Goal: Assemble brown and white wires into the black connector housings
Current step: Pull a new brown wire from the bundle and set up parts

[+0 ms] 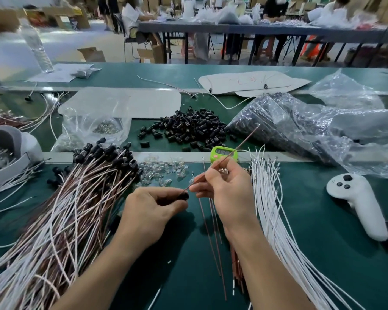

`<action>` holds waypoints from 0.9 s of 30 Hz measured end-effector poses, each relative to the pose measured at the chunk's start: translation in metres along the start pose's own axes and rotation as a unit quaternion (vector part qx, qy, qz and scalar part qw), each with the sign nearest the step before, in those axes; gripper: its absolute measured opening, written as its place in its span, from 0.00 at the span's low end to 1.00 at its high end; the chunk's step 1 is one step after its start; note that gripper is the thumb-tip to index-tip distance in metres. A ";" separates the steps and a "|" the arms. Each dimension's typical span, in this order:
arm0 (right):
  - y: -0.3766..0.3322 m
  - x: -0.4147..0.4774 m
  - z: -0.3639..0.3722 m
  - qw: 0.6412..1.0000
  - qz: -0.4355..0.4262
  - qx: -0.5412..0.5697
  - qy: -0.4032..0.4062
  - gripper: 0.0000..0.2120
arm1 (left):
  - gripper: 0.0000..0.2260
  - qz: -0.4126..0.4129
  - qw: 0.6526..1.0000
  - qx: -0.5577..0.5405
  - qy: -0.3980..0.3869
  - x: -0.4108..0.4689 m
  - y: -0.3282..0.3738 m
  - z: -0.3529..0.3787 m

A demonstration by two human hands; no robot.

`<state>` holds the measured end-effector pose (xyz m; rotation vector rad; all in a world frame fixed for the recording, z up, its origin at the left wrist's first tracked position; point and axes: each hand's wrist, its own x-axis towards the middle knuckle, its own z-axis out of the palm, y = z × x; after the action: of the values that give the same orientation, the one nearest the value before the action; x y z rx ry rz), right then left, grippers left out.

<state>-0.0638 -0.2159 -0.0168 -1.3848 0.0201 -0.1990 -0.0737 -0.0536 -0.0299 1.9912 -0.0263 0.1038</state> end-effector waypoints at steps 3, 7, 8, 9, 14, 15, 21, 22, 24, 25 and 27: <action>0.001 0.000 0.002 1.000 -0.013 -0.008 0.011 0.10 | 0.15 0.008 1.000 0.013 0.009 0.001 -0.003 0.001; -0.003 0.002 -0.004 0.997 -0.033 0.011 0.067 0.09 | 0.20 0.012 1.000 -0.011 0.013 0.004 -0.008 0.003; -0.003 0.002 -0.005 0.997 -0.034 0.012 0.071 0.09 | 0.20 0.010 1.000 -0.018 0.012 0.004 -0.010 0.004; -0.003 0.002 -0.005 0.997 -0.036 0.008 0.069 0.10 | 0.19 0.006 1.000 -0.023 0.013 0.005 -0.011 0.004; 0.001 0.000 -0.003 0.998 -0.032 -0.032 0.040 0.08 | 0.18 -0.010 0.999 -0.037 0.021 0.005 -0.008 0.003; 0.001 0.000 -0.003 0.998 -0.029 -0.037 0.033 0.08 | 0.19 -0.010 0.999 -0.036 0.022 0.005 -0.006 0.002; 0.002 -0.001 -0.006 0.998 -0.004 -0.056 0.002 0.05 | 0.22 0.028 0.999 0.016 0.014 -0.001 0.000 0.003; 0.002 -0.001 -0.006 0.998 0.005 -0.069 -0.012 0.05 | 0.22 0.033 0.999 0.022 0.014 -0.001 0.000 0.003; 0.003 -0.002 -0.004 0.991 0.017 -0.122 -0.046 0.05 | 0.23 0.045 0.999 0.026 0.010 -0.002 -0.001 0.004; 0.004 -0.002 -0.003 0.986 0.016 -0.157 -0.057 0.05 | 0.23 0.050 0.998 0.026 0.006 -0.002 -0.001 0.004; 0.006 -0.003 -0.002 0.974 0.010 -0.219 -0.062 0.05 | 0.22 0.054 0.998 0.026 0.004 -0.001 -0.002 0.003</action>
<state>-0.0660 -0.2168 -0.0230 -1.8344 -0.0285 -0.0923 -0.0741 -0.0556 -0.0332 2.0406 -0.1279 0.1847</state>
